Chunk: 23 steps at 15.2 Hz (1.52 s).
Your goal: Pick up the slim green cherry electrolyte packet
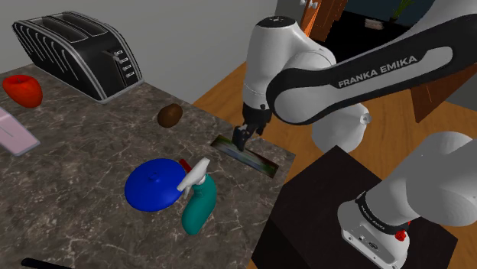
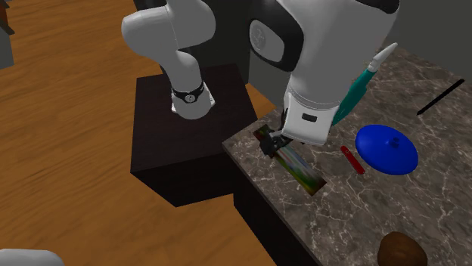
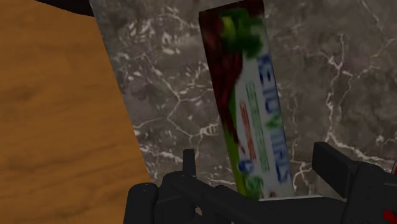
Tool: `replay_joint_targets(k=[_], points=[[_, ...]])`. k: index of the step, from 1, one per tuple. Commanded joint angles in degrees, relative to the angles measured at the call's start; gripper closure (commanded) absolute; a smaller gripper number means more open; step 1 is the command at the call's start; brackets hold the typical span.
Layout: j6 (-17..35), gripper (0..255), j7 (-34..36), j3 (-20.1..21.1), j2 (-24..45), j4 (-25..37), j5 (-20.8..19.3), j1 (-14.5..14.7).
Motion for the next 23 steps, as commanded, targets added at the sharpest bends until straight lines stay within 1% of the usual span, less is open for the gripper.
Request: replay_joint_targets(k=[1, 8, 10, 11, 20, 23], points=[[2.87, 0, 1.95, 1.39, 3.59, 1.23, -0.78, 0.28], [8.96, 0, 3.40, 1.94, 7.99, -0.70, -2.66, -0.07], [9.46, 0, 3.55, 1.97, 8.39, -0.83, -2.86, -0.10], [9.50, 255, 3.45, 1.94, 8.24, -1.02, -2.78, -0.09], [9.46, 255, 3.55, 1.97, 8.39, -0.83, -2.86, -0.10], [6.85, 255, 2.82, 1.78, 6.38, -0.11, -1.90, 0.06]])
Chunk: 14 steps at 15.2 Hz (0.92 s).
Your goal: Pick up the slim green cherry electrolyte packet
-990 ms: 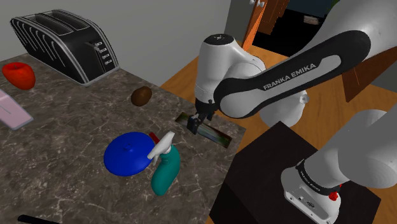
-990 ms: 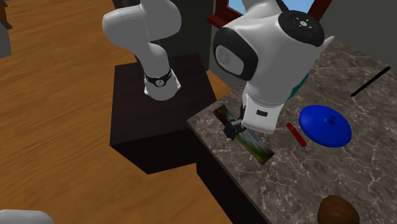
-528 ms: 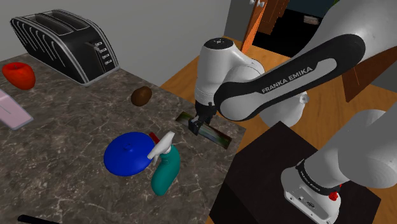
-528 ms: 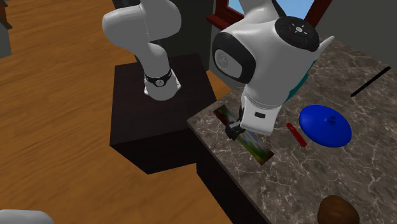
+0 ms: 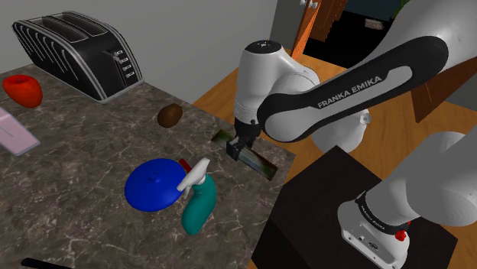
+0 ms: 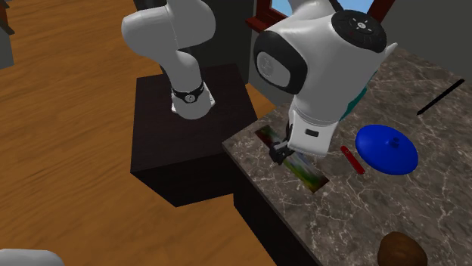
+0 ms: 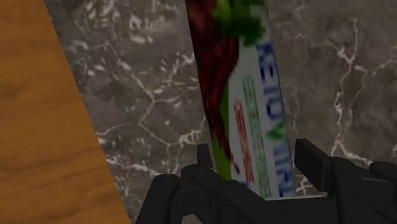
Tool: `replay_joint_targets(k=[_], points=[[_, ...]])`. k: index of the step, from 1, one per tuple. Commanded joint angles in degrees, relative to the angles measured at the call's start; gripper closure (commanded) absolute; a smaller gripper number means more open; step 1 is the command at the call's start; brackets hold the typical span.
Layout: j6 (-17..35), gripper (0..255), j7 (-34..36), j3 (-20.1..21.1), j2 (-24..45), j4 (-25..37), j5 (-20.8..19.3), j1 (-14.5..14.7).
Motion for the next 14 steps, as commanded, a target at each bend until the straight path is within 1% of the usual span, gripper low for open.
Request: replay_joint_targets(k=[1, 12, 14], points=[[-1.66, 255, -0.53, -0.21, -1.17, 0.55, 0.50, 0.02], [-11.15, 255, -2.15, -1.25, -7.11, 4.35, 2.46, 0.45], [-11.28, 255, -2.17, -1.27, -7.18, 4.41, 2.48, 0.45]])
